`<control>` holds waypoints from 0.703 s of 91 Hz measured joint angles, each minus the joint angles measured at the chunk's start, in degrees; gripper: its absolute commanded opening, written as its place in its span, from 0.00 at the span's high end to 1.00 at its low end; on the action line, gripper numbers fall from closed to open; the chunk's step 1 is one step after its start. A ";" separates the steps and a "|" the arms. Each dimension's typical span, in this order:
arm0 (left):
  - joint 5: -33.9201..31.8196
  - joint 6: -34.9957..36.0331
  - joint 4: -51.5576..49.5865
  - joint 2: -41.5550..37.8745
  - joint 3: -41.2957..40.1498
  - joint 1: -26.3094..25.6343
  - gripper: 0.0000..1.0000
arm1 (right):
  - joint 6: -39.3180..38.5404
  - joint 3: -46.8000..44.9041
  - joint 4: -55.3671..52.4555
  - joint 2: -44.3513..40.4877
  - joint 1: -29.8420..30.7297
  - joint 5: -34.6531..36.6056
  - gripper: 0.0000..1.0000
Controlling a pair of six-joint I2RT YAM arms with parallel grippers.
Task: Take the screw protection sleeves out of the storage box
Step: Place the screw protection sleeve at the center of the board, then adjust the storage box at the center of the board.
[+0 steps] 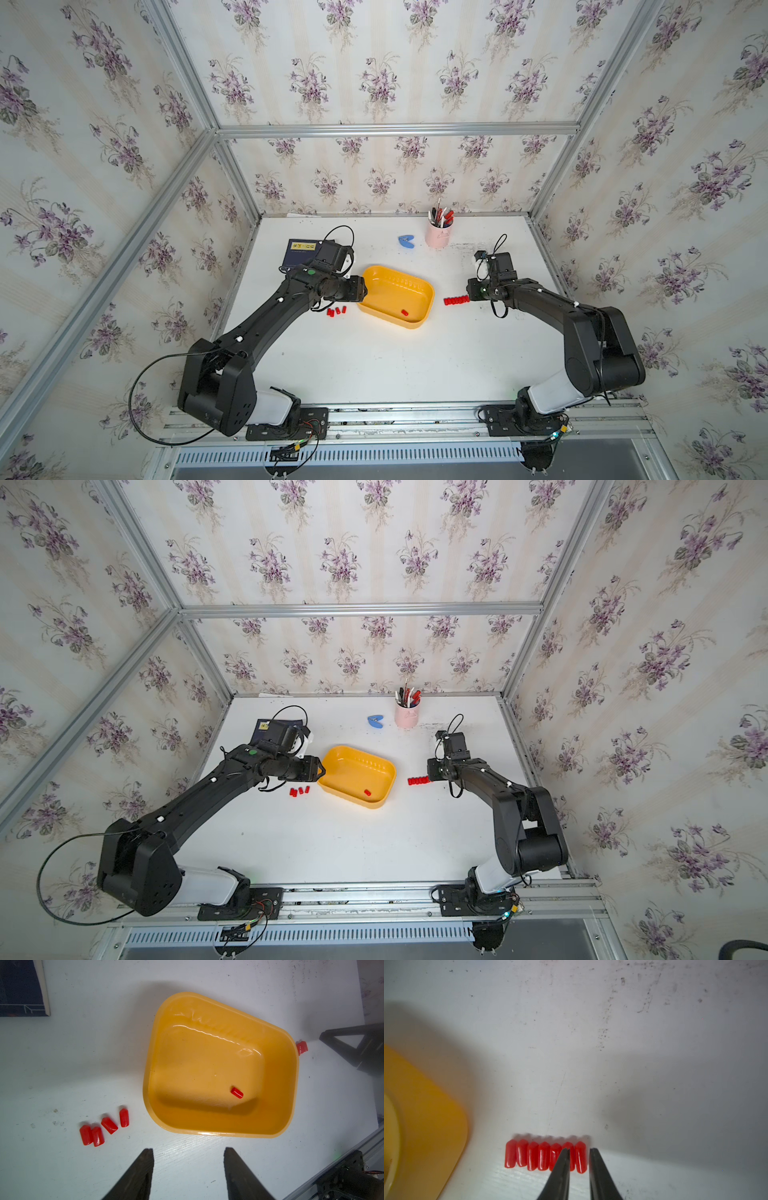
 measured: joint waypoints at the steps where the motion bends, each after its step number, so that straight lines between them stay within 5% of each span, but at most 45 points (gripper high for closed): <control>1: 0.00 0.00 0.00 0.00 0.09 -0.09 0.41 | 0.00 0.15 -0.11 -0.24 0.00 -0.07 0.76; 22: -0.68 0.61 -2.29 5.29 4.24 -2.64 0.41 | 1.46 2.84 -1.73 -5.07 0.96 -6.62 0.75; 50: -8.74 0.39 -6.03 12.17 9.90 -2.60 0.41 | 8.96 6.05 -1.51 -6.05 13.49 -14.93 0.76; 64: -11.30 0.39 -6.29 16.57 10.88 -2.64 0.41 | 10.80 7.30 -1.46 -4.24 15.17 -15.52 0.77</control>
